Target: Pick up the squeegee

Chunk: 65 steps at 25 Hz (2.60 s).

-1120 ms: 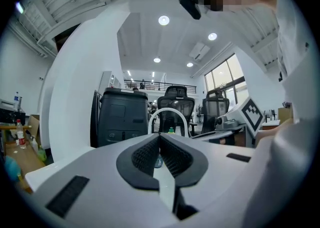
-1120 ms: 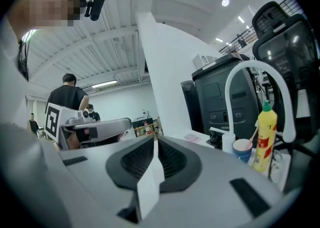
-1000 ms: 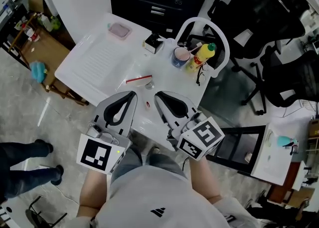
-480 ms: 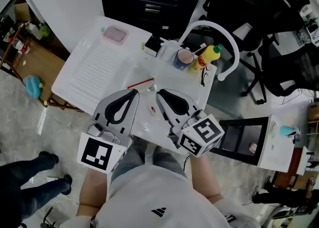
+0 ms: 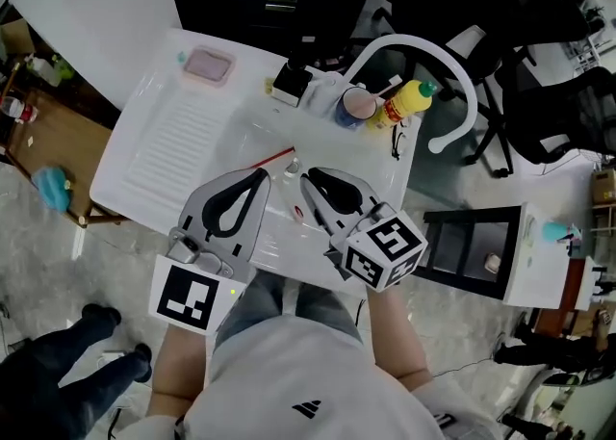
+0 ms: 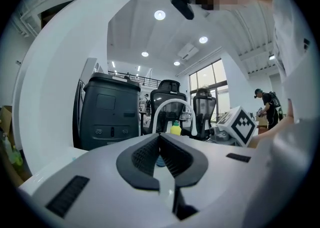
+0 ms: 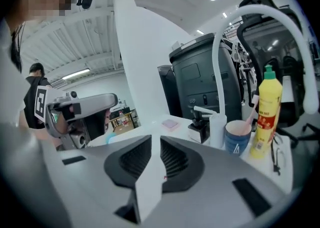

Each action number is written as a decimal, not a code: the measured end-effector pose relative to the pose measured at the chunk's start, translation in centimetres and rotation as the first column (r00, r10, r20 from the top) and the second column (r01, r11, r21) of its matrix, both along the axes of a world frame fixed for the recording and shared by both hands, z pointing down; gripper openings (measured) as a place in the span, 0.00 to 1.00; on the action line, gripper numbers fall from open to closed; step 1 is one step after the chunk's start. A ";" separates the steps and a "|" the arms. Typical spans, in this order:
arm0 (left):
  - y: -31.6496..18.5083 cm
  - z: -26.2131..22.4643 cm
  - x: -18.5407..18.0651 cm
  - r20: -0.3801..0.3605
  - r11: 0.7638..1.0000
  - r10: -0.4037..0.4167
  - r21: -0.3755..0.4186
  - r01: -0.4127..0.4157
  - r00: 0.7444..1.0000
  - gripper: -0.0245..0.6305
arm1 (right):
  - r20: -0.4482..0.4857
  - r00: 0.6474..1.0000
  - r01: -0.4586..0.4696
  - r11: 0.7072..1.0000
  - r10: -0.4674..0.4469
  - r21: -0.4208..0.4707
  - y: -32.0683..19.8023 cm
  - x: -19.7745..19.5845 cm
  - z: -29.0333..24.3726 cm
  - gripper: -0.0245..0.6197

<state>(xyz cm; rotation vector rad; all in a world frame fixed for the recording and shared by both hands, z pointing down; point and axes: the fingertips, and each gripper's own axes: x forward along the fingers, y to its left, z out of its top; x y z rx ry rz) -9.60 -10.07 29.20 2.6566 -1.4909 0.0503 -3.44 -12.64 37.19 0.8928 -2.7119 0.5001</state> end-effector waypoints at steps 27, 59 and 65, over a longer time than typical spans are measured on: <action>-3.1 5.5 -1.7 -0.023 0.991 0.080 -0.101 -0.082 0.997 0.06 | -0.293 0.951 -0.017 0.927 -0.101 -0.374 -1.2 0.0 17.1 0.19; -2.9 8.2 -4.5 -0.004 0.988 0.032 -0.149 -0.033 0.999 0.06 | -0.475 0.817 -0.088 0.745 -0.326 -0.661 2.3 2.4 29.1 0.26; -3.0 8.4 -5.0 -0.003 0.987 0.025 -0.159 -0.025 1.000 0.06 | -0.495 0.795 -0.100 0.729 -0.350 -0.677 2.9 2.5 30.4 0.27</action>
